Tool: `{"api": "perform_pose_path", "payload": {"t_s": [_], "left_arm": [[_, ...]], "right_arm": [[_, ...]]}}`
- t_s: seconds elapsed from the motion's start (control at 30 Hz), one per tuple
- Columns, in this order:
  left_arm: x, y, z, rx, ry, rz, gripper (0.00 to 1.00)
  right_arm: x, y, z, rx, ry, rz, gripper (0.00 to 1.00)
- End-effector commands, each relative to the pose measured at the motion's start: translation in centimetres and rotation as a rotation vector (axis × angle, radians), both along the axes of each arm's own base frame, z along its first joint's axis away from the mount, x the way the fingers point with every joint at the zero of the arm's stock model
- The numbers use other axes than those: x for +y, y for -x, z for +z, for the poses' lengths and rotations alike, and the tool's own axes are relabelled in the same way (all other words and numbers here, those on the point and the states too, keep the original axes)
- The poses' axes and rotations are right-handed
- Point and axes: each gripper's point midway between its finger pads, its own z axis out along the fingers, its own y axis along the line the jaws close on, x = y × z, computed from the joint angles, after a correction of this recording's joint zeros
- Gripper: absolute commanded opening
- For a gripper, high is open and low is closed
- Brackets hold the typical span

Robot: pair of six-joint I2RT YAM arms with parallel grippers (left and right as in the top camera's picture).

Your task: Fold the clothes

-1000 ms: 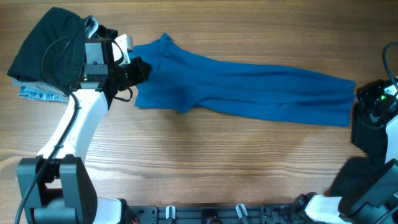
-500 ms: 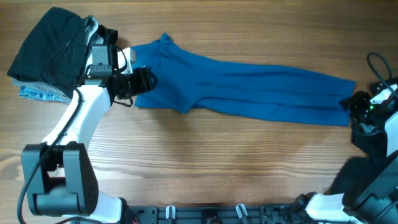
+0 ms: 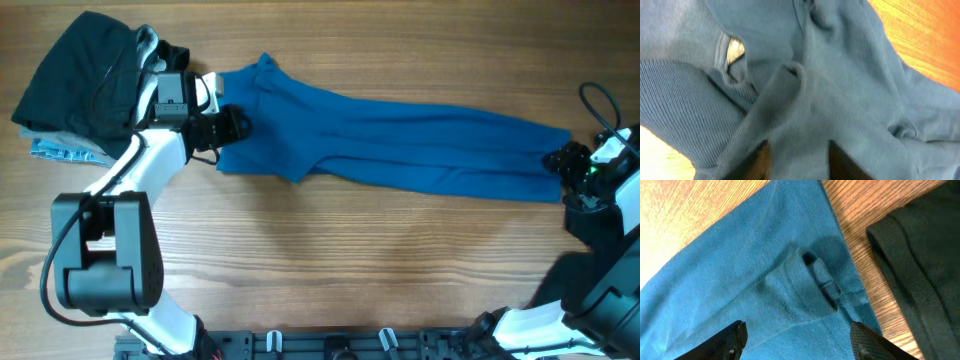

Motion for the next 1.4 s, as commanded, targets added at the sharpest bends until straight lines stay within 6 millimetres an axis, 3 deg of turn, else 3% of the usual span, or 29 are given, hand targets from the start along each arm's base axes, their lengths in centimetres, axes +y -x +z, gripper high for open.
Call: {"api": "perform_pose_path", "payload": {"t_s": [0.0, 0.03, 0.1, 0.23, 0.33, 0.53, 0.67, 0.7, 0.77, 0.83, 0.97, 1.03, 1.2, 1.37], "left_arm": [[0.8, -1.3, 2.2, -0.05, 0.018, 0.008, 0.49], [1.1, -1.5, 3.2, -0.068, 0.03, 0.012, 0.6], [1.3, -1.5, 3.4, -0.072, 0.029, 0.016, 0.76], [0.1, -1.2, 0.2, -0.034, -0.006, -0.069, 0.77], [-0.8, -1.7, -1.2, -0.036, -0.006, -0.089, 0.7], [-0.6, -3.3, -0.5, -0.115, -0.036, -0.079, 0.51], [-1.1, -3.1, -2.5, -0.092, -0.05, -0.118, 0.55], [-1.4, -2.9, -3.1, -0.08, -0.048, -0.123, 0.52], [-2.0, -3.2, -2.7, -0.101, -0.042, -0.138, 0.34], [-2.8, -3.7, -1.7, -0.13, -0.003, -0.157, 0.05], [-3.4, -5.4, 3.1, -0.222, 0.044, -0.152, 0.04], [-3.5, -5.8, 4.4, -0.256, 0.043, -0.154, 0.04], [-3.5, -6.4, 5.1, -0.297, 0.043, -0.155, 0.04], [-3.5, -6.0, 4.1, -0.257, 0.026, -0.149, 0.04]], "right_arm": [[-0.4, 0.2, -0.6, 0.018, 0.048, 0.039, 0.73], [-0.4, 0.2, -0.6, 0.017, 0.053, 0.05, 0.74], [-0.3, 0.3, -0.6, 0.02, 0.052, 0.054, 0.75], [0.0, 0.5, -0.7, 0.029, 0.037, 0.055, 0.76], [0.3, 0.7, -0.8, 0.034, 0.021, 0.058, 0.76], [0.6, 1.0, -0.9, 0.047, 0.009, 0.058, 0.76], [0.6, 1.0, -0.9, 0.048, 0.009, 0.058, 0.76], [0.6, 1.0, -0.9, 0.048, 0.008, 0.058, 0.76], [0.6, 1.1, -0.9, 0.051, 0.006, 0.057, 0.76], [0.6, 1.1, -0.9, 0.051, 0.002, 0.051, 0.76], [0.7, 1.2, -1.0, 0.056, -0.006, 0.038, 0.76], [0.7, 1.2, -1.0, 0.056, -0.006, 0.038, 0.76], [0.6, 1.1, -0.9, 0.055, -0.007, 0.035, 0.76], [0.8, 1.2, -1.0, 0.06, -0.011, 0.035, 0.76]]}}
